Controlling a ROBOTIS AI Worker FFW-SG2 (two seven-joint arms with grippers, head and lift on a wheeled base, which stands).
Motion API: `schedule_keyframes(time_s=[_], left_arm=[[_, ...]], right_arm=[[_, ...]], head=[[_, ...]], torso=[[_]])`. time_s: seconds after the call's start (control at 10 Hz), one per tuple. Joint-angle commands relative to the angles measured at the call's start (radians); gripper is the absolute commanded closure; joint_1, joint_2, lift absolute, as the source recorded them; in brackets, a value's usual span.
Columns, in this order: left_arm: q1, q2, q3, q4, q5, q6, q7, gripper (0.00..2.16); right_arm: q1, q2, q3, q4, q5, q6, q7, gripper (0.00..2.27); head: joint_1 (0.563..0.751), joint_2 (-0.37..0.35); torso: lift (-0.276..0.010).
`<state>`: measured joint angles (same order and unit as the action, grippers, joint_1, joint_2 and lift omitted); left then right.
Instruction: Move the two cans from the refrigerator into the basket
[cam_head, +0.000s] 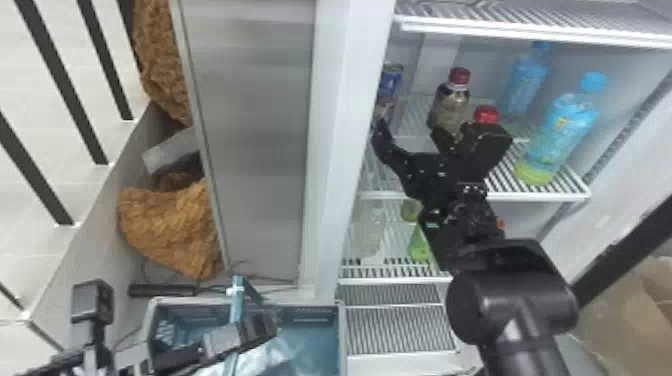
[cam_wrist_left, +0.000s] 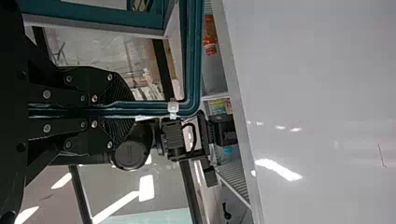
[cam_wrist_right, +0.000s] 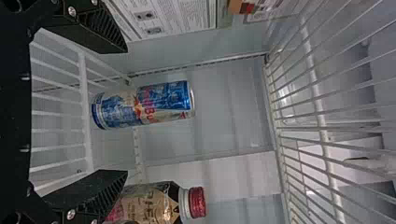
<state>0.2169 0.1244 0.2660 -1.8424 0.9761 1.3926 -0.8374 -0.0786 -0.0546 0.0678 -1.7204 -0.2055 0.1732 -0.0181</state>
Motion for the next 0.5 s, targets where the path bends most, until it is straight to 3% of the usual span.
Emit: schedule_keyframes(time_s=[0.0, 0.4], left_arm=[[-0.003, 0.003, -0.001, 0.000, 0.001, -0.001, 0.000, 1.19], [-0.016, 0.006, -0.009, 0.010, 0.005, -0.008, 0.000, 1.19]], right_arm=[[-0.047, 0.004, 0.000, 0.053, 0.002, -0.009, -0.002, 0.12], [-0.169, 0.007, 0.000, 0.180, 0.032, -0.031, -0.008, 0.12]], head=[[0.695, -0.137], [0.695, -0.138]], torso=[[-0.031], [-0.031]])
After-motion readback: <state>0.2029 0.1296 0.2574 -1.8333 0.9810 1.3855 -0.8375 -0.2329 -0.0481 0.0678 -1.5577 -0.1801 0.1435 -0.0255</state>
